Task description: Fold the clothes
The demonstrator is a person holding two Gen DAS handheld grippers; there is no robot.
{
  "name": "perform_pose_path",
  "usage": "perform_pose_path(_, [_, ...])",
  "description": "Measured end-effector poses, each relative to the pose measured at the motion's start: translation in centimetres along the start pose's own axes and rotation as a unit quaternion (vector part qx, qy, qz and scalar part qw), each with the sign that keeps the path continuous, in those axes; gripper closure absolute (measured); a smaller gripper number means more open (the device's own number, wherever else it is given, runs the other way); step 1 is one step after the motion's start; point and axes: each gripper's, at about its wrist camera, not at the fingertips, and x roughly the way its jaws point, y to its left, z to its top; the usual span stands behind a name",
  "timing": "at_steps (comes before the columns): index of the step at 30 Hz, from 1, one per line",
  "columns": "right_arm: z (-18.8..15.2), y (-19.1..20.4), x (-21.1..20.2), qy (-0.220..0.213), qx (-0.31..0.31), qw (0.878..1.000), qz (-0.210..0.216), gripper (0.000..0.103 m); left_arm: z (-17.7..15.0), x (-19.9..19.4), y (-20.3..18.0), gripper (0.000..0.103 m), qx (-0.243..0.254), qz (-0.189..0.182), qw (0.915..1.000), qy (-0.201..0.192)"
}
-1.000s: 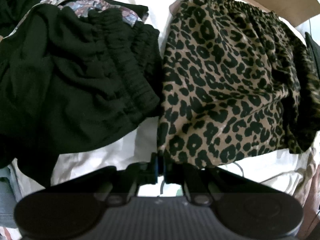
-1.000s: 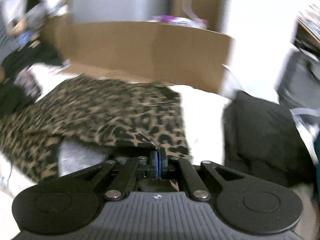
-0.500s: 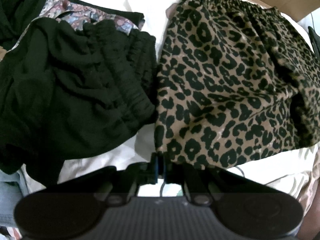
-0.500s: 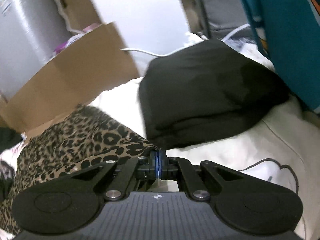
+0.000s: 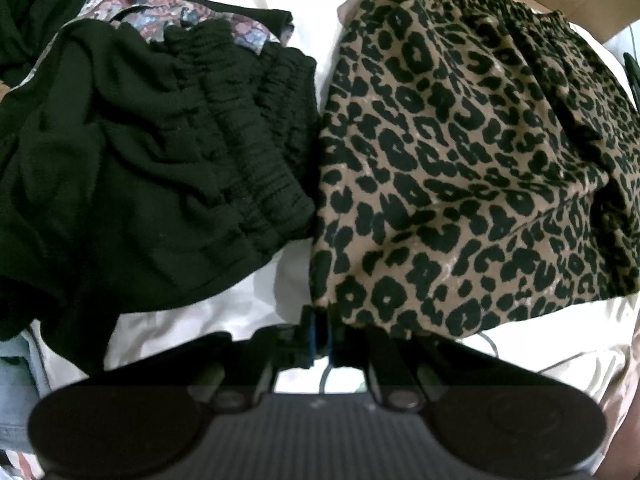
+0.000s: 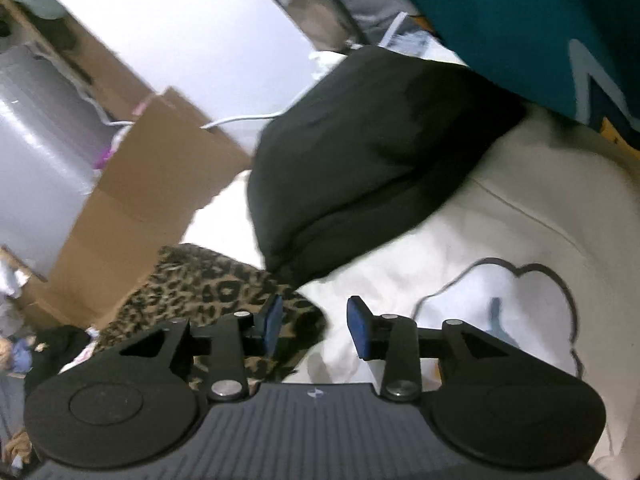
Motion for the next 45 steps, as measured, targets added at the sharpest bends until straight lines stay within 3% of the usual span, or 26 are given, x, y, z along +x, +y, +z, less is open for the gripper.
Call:
perform_pose_path(2, [0.2,1.0,0.6,0.008,-0.025,1.0,0.0,0.051,-0.2,0.0,0.2,0.095,-0.001,-0.001,1.0,0.0])
perform_pose_path(4, [0.5,1.7,1.5,0.014,-0.044,0.999,-0.012,0.046,-0.3,0.0,0.4,0.094,0.0,0.001,1.0,0.005])
perform_pose_path(12, [0.4,1.9,4.8,0.057,-0.08,0.994,-0.037,0.043,-0.6,0.3,0.7,0.093,0.002,-0.002,1.0,0.007])
perform_pose_path(15, [-0.1,2.3,4.8,0.063,-0.088,0.994,-0.031,0.054,-1.1,0.8,1.0,0.091,-0.004,-0.001,0.9999,0.013])
perform_pose_path(17, [0.0,2.4,4.9,0.066,-0.08,0.994,-0.037,0.092,-1.4,1.0,1.3,0.091,-0.01,-0.004,0.9998,0.014])
perform_pose_path(18, [0.1,2.3,4.9,0.067,-0.074,0.994,-0.04,0.096,-1.5,1.0,1.4,0.091,-0.013,-0.005,0.9998,0.013])
perform_pose_path(20, [0.4,2.0,4.5,0.054,-0.064,0.996,-0.032,0.099,-1.8,0.8,1.6,0.099,-0.016,-0.011,0.9998,0.011])
perform_pose_path(25, [2.0,1.0,2.2,0.012,-0.015,0.999,-0.04,0.101,-2.4,-1.2,2.3,0.1,-0.003,-0.015,0.9999,0.006])
perform_pose_path(28, [3.1,0.8,1.5,0.003,-0.02,0.998,-0.059,0.102,-2.4,-2.7,3.4,0.1,-0.007,-0.02,0.9998,0.0])
perform_pose_path(34, [4.0,1.2,2.7,0.018,-0.059,0.994,-0.091,0.102,-2.2,-3.0,4.6,0.099,-0.016,-0.007,0.9998,-0.003])
perform_pose_path(37, [4.0,0.8,4.2,0.038,-0.058,0.992,-0.109,0.099,-2.3,-2.0,4.6,0.086,-0.024,0.008,0.9996,0.011])
perform_pose_path(39, [4.1,0.5,4.0,0.039,-0.042,0.992,-0.112,0.092,-2.5,-2.0,4.5,0.083,-0.018,0.013,0.9996,0.019])
perform_pose_path(41, [4.3,0.3,2.8,0.028,-0.027,0.993,-0.111,0.074,-2.7,-3.0,4.8,0.078,-0.013,0.017,0.9997,0.007])
perform_pose_path(43, [4.5,0.4,1.4,0.013,-0.018,0.994,-0.104,0.067,-2.9,-4.4,5.3,0.073,-0.021,0.014,0.9997,-0.009])
perform_pose_path(45, [4.5,1.0,0.4,0.008,-0.026,0.995,-0.094,0.067,-3.1,-5.5,5.3,0.073,-0.018,0.004,0.9996,-0.022])
